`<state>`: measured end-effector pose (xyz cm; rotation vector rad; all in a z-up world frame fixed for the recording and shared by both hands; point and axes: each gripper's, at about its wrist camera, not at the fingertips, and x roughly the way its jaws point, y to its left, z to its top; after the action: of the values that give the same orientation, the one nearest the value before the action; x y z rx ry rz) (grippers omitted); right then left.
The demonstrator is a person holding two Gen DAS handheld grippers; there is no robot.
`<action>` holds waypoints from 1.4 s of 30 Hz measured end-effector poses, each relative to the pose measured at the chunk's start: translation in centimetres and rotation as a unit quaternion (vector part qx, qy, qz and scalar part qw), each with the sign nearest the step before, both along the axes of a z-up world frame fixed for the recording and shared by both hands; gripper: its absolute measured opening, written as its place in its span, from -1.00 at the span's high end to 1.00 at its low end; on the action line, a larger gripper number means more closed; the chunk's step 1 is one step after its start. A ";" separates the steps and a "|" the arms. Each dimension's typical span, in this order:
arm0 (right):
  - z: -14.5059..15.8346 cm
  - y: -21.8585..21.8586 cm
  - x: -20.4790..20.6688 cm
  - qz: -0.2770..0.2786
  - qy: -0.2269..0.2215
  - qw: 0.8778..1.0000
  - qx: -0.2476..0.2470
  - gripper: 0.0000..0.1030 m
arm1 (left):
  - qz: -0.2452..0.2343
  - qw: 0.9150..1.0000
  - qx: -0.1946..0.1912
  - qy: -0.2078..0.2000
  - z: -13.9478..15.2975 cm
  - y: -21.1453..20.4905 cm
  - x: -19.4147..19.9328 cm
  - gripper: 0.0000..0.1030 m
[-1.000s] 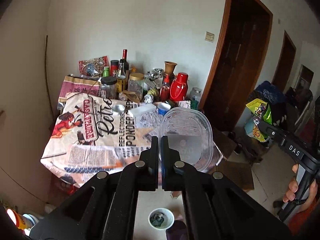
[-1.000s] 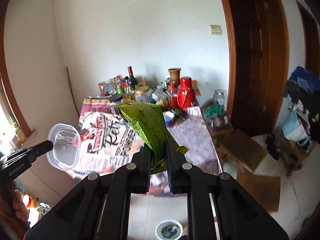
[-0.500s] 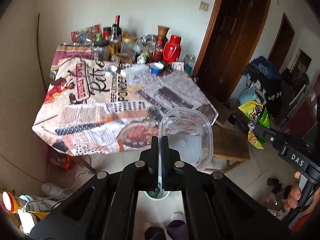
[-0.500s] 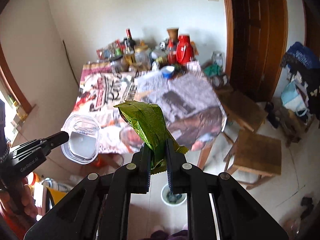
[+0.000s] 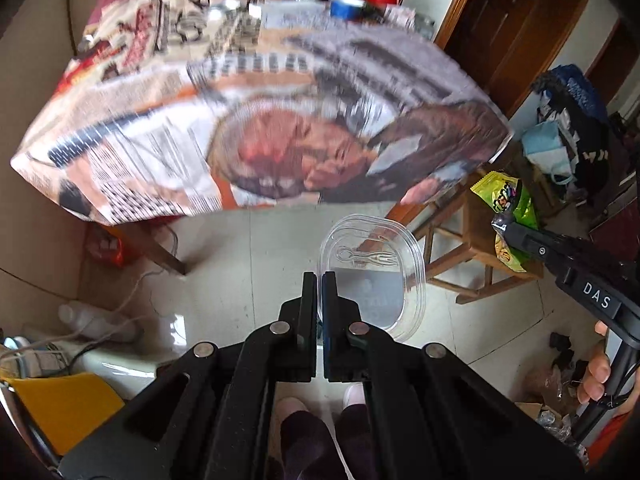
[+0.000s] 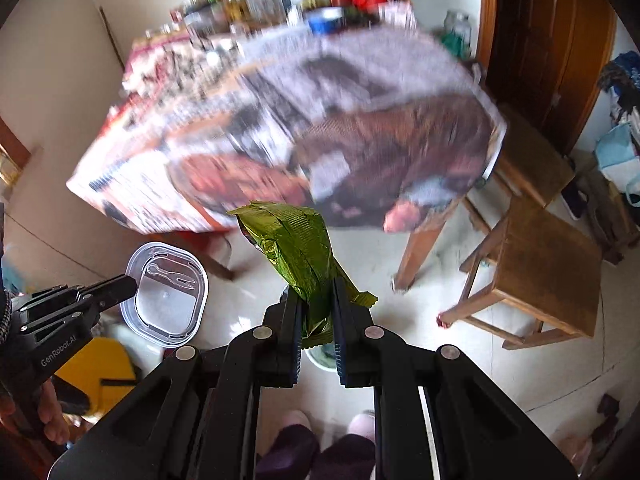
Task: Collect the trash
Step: 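Open the right tool over the bucket while the left tool releases the container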
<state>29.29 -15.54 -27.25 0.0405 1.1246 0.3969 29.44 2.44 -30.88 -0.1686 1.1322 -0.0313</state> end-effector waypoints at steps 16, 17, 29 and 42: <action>-28.0 3.2 1.7 0.053 0.143 0.988 -0.031 0.76 | 0.051 0.990 0.005 0.134 -27.3 1.1 1.9 0.99; -29.4 3.5 1.7 0.053 0.151 0.987 -0.027 0.75 | 0.053 0.989 0.005 0.141 -28.8 1.3 1.7 0.99; -38.9 4.6 2.6 0.058 0.233 0.970 -0.029 0.14 | 0.075 0.981 -0.009 0.177 -38.2 1.5 0.9 0.99; -35.5 1.2 3.0 0.020 0.223 0.974 -0.036 0.11 | 0.055 0.978 -0.062 0.193 -40.5 -1.6 5.1 0.59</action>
<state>32.34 -14.35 -62.77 0.0449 1.5843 0.3925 34.59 0.88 -71.34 -0.3589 1.5074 0.0303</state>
